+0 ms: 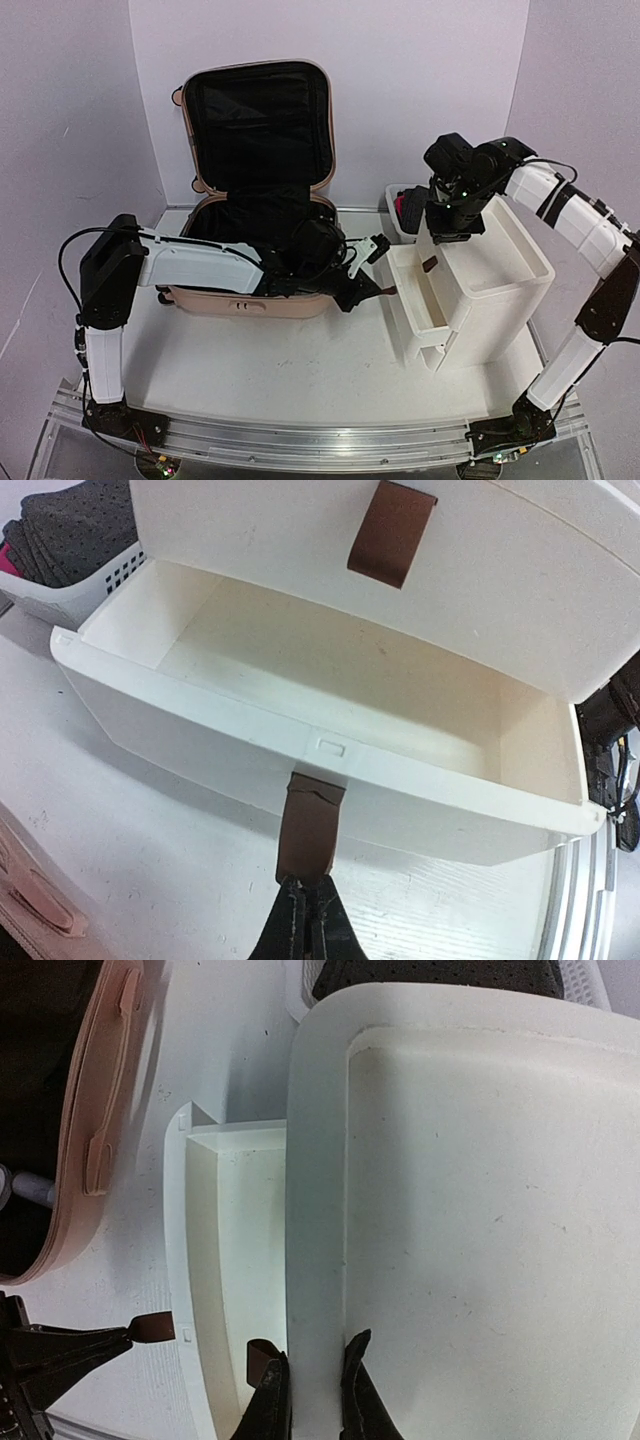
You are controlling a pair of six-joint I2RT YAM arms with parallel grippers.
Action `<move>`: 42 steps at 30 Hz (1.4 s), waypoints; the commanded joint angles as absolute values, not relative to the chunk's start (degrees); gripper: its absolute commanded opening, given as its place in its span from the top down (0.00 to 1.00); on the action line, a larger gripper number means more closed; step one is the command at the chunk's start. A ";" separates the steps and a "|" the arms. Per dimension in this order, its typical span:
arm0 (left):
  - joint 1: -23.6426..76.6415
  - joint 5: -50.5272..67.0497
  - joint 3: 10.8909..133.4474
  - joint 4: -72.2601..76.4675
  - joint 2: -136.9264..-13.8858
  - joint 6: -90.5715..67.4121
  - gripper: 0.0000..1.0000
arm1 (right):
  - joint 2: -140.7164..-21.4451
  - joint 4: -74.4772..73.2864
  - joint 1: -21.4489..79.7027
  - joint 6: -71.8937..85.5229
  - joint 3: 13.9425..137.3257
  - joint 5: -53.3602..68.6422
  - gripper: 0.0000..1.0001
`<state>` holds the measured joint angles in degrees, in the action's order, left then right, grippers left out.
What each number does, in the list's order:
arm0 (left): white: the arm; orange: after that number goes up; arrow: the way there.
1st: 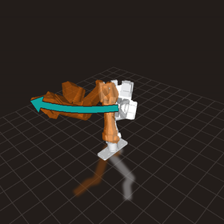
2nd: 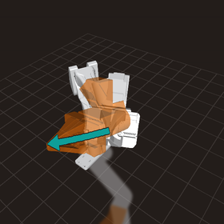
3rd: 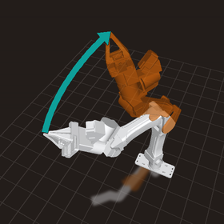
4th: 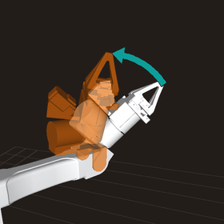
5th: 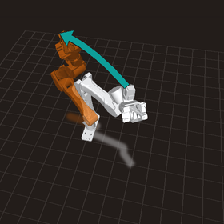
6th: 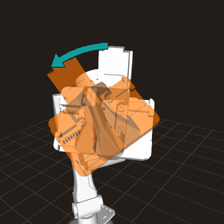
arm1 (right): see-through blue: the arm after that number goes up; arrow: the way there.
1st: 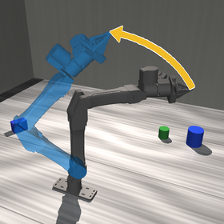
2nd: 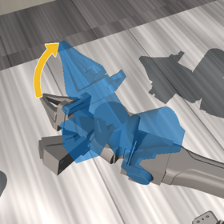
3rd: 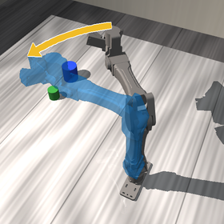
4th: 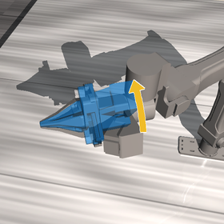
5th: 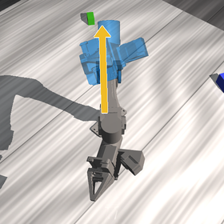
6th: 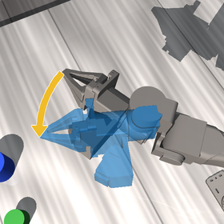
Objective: Open, take out, and arrange the luggage
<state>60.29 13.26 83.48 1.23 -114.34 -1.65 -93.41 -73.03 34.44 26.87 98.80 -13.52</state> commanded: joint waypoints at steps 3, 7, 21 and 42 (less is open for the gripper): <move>60.21 14.42 89.02 -5.51 -112.93 -4.26 0.96 | -89.91 -76.64 30.84 26.86 96.64 -22.25 1.00; 60.21 12.46 89.40 -5.76 -111.52 -6.11 0.68 | -89.37 -75.85 30.11 25.35 95.78 -20.64 1.00; 48.10 -2.35 94.67 -43.65 -100.97 -37.26 0.35 | -90.19 -73.82 30.06 18.37 93.79 -18.44 1.00; 33.92 10.26 106.01 -69.62 -116.17 -104.05 0.39 | -92.19 -67.29 30.06 10.36 84.20 -14.07 1.00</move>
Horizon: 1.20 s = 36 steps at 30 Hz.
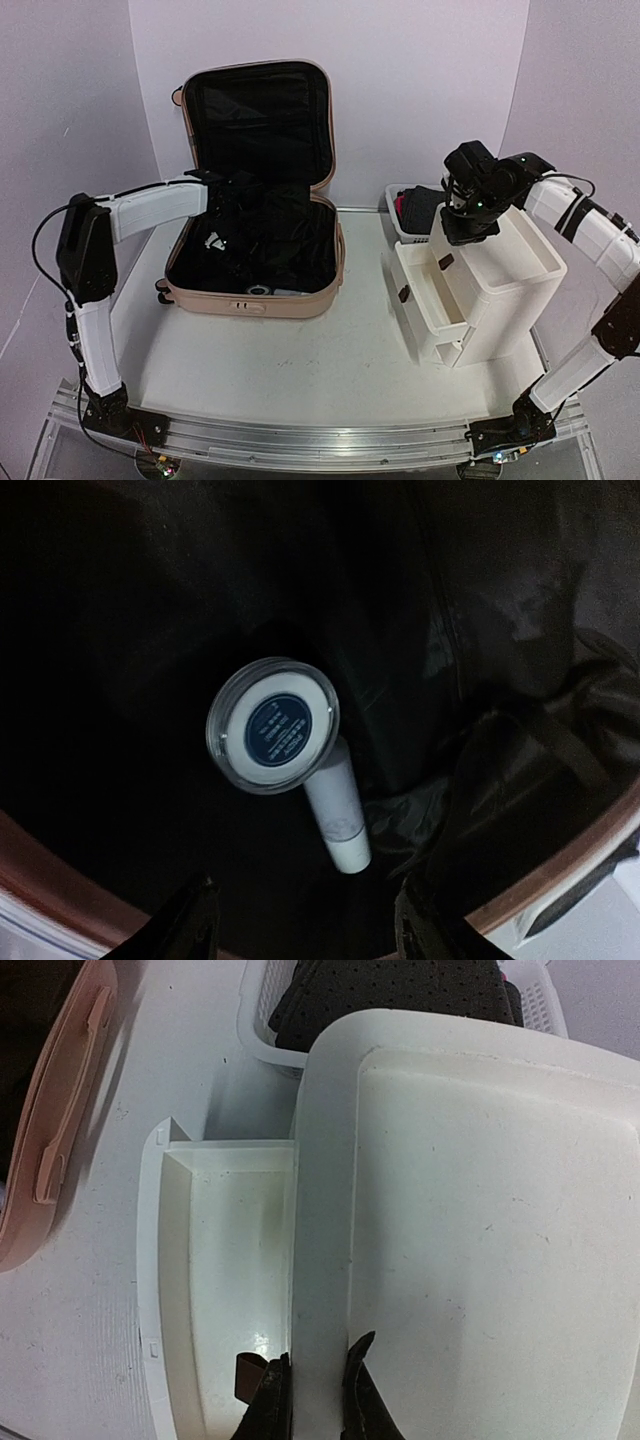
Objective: Open, take out, and arrange the luggage
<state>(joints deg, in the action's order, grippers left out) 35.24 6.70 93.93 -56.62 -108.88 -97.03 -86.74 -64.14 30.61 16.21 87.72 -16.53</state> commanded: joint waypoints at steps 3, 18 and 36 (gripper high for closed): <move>33.38 12.03 112.70 -77.18 -122.60 -102.39 0.39 | -92.09 -67.41 29.98 8.92 84.24 -14.18 1.00; 32.87 -1.43 132.01 -91.79 -135.03 -59.04 0.01 | -89.70 -65.56 27.39 7.81 81.30 -9.25 1.00; 34.16 12.71 125.28 -87.19 -137.03 -35.84 0.01 | -89.29 -65.30 27.39 8.70 82.16 -6.83 1.00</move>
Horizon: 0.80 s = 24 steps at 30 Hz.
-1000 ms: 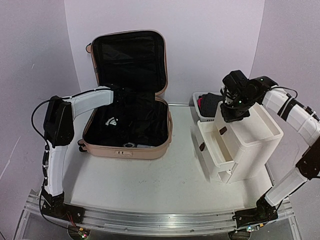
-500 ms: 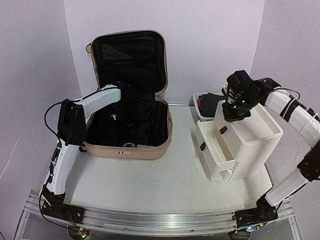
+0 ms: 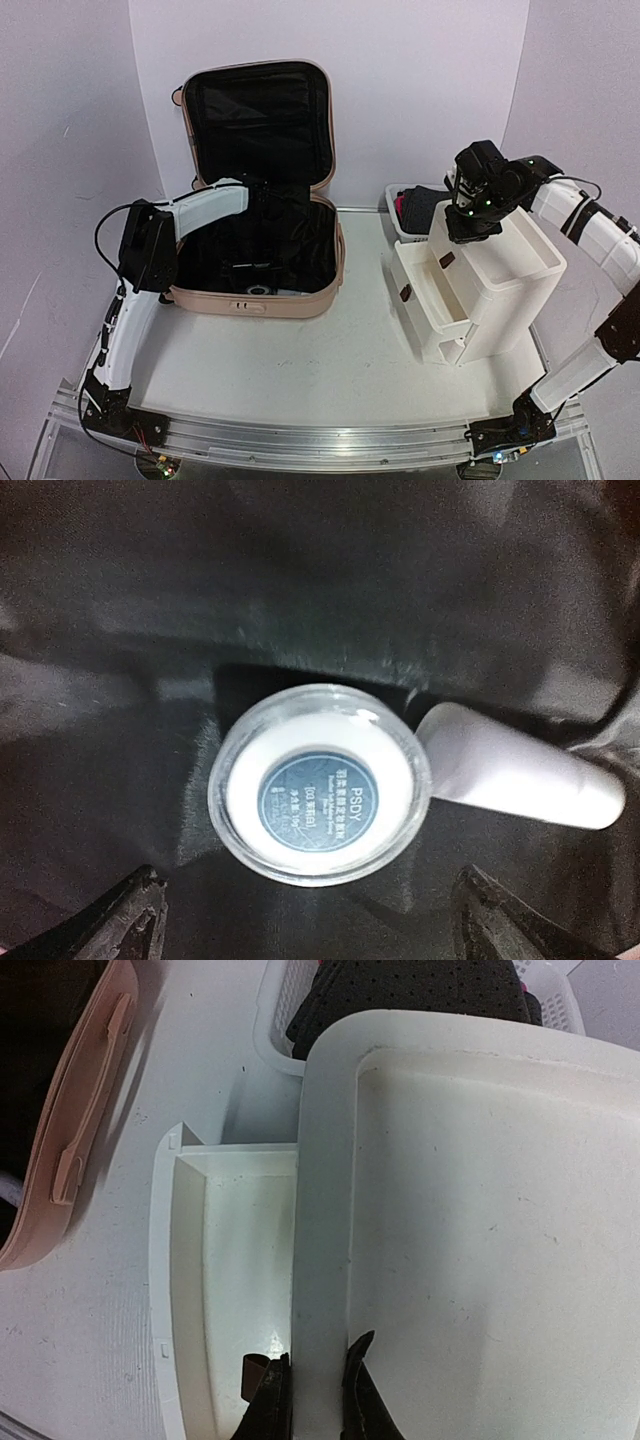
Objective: Open, take out, and arrange the luggage
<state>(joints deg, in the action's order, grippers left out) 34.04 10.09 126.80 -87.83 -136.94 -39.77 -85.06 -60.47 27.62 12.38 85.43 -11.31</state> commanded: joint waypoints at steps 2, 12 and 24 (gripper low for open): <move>34.12 11.76 125.60 -87.05 -137.66 -35.65 0.02 | -89.46 -65.28 27.34 8.70 82.44 -6.54 1.00; 34.10 8.42 128.54 -86.03 -142.01 -34.64 0.09 | -90.23 -65.29 27.34 8.75 83.23 -5.77 1.00; 34.03 5.34 126.42 -84.38 -136.86 -34.45 0.35 | -90.33 -65.29 27.35 9.38 83.78 -4.88 1.00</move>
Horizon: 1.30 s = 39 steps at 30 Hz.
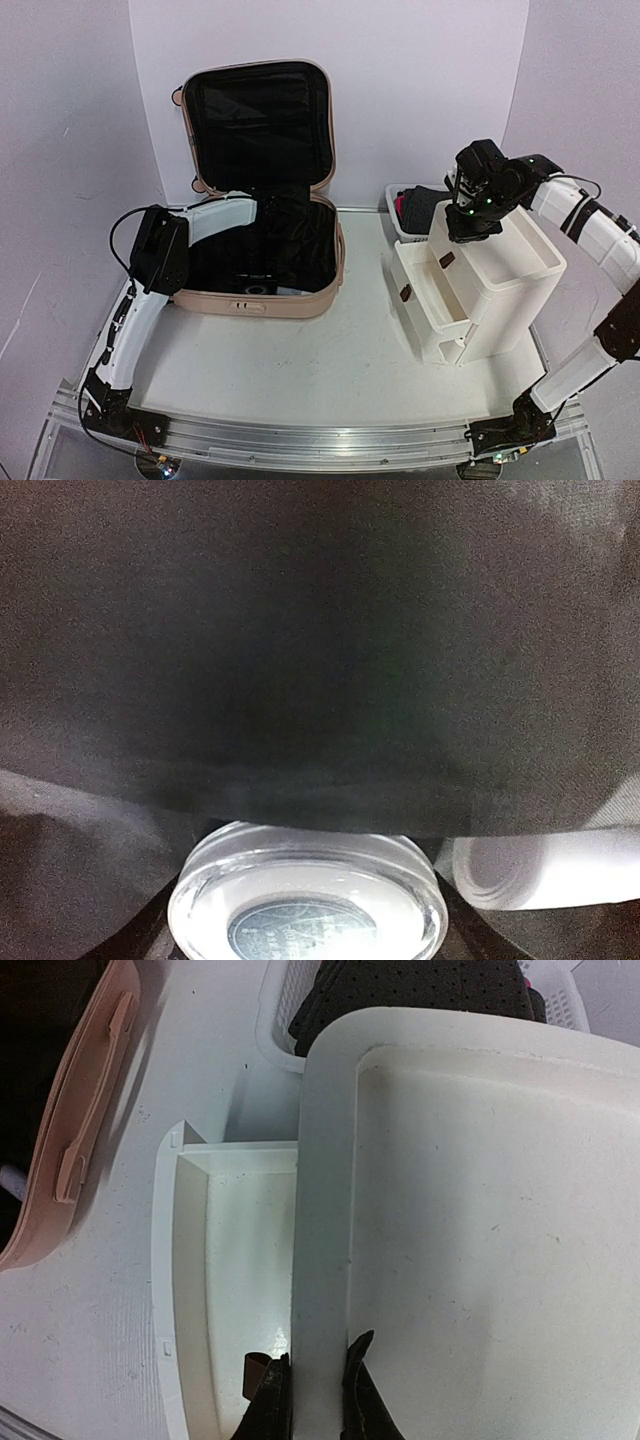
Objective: Open, take out, and arrange the luggage
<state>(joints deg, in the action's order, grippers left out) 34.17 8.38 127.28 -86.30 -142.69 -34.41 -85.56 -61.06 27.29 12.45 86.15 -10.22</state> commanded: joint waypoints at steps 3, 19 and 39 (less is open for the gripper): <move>34.01 4.57 125.71 -84.37 -134.36 -33.88 0.40 | -90.65 -65.25 27.35 9.85 84.30 -5.68 1.00; 37.74 6.95 130.42 -75.12 -120.14 -40.31 0.42 | -91.71 -60.31 27.37 14.19 84.31 -3.09 1.00; 52.47 27.18 125.64 -12.25 -130.71 -75.83 0.43 | -94.39 -58.43 27.36 16.26 88.36 4.62 1.00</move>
<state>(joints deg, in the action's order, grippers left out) 51.42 24.34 127.98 -33.82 -129.67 -62.17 -88.73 -58.37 26.50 14.94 89.30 -6.59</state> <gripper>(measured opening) 0.678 0.123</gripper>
